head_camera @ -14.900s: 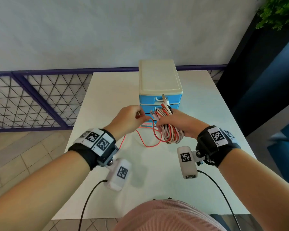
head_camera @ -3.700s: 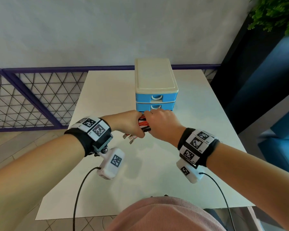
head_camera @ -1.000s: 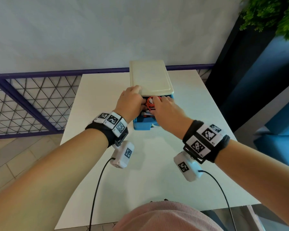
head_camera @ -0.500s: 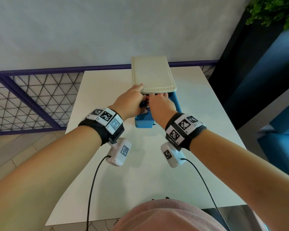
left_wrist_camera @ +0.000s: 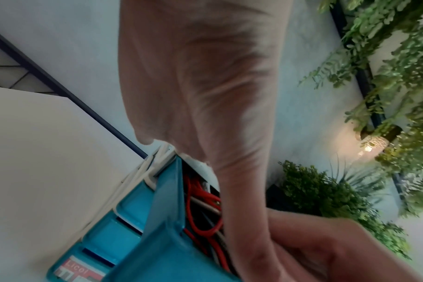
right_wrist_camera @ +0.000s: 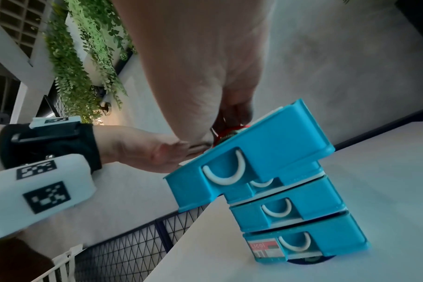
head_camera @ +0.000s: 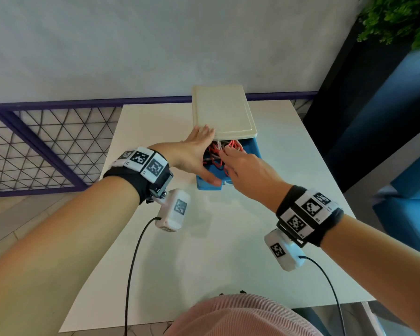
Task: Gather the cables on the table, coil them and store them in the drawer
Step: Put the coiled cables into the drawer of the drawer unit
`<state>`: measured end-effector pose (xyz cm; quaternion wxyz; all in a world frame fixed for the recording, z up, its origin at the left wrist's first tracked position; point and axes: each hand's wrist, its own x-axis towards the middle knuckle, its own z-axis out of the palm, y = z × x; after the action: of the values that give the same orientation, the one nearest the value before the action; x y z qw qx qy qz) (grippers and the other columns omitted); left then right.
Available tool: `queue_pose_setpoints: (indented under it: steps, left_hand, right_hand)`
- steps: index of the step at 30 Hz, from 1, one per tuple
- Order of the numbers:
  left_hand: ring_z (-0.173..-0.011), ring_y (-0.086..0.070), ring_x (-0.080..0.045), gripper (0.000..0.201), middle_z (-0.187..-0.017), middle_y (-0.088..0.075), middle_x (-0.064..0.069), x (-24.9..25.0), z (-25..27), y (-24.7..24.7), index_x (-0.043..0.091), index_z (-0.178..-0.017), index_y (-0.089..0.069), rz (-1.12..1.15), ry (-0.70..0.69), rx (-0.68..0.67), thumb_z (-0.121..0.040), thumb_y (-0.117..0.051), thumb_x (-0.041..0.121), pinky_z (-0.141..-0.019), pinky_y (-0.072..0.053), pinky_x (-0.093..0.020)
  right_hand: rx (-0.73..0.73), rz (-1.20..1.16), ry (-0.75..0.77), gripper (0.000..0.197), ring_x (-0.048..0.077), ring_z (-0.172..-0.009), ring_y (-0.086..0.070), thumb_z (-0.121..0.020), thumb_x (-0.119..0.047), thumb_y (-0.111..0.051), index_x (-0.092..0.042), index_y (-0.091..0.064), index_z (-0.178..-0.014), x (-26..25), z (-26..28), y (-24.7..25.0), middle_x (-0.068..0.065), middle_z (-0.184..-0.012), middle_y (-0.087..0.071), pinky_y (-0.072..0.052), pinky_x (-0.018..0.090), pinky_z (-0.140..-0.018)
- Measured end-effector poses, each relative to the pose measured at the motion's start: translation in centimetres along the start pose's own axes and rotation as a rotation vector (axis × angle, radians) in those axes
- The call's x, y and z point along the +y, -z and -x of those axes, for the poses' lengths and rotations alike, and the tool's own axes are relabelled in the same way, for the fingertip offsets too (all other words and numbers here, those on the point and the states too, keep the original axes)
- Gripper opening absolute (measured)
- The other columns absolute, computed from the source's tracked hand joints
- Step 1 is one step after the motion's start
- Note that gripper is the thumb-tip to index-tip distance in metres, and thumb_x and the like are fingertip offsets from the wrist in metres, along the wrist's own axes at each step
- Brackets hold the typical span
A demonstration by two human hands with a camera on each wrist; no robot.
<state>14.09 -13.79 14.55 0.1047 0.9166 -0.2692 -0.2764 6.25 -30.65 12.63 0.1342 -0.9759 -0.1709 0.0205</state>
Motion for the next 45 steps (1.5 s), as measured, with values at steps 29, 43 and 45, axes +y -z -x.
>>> queue_pose_setpoints:
  steps: [29,43,45]
  left_hand:
    - [-0.112,-0.037,-0.023,0.07,-0.12,-0.042,-0.001,-0.3,-1.7,1.1,0.02,-0.124,-0.049,-0.177,-0.077,0.419,-0.066,-0.08,0.042,-0.072,-0.038,-0.033]
    - [-0.095,-0.043,-0.028,0.025,-0.101,-0.047,-0.007,0.8,-3.5,-1.7,0.015,-0.098,-0.051,-0.262,-0.02,0.82,-0.082,-0.056,-0.002,-0.048,-0.022,-0.025]
    - [-0.096,-0.042,-0.028,0.024,-0.102,-0.046,-0.007,0.9,-3.4,-1.3,0.015,-0.099,-0.05,-0.246,-0.024,0.809,-0.082,-0.055,-0.001,-0.048,-0.021,-0.024]
  right_hand:
    - [0.047,-0.152,-0.222,0.033,0.019,-0.08,-0.048,-0.078,-0.036,-0.075,-0.019,-0.048,-0.086,4.8,-9.3,2.3,-0.009,-0.074,-0.044,-0.033,0.028,-0.061]
    - [0.133,-0.192,-0.21,0.009,0.019,-0.094,-0.044,-0.092,-0.027,-0.058,-0.019,-0.056,-0.096,4.7,-8.3,1.4,-0.004,-0.092,-0.049,-0.041,0.035,-0.085]
    - [0.148,-0.172,-0.207,0.012,0.018,-0.095,-0.042,-0.093,-0.027,-0.057,-0.018,-0.057,-0.1,4.5,-8.2,1.5,-0.003,-0.097,-0.049,-0.039,0.034,-0.086]
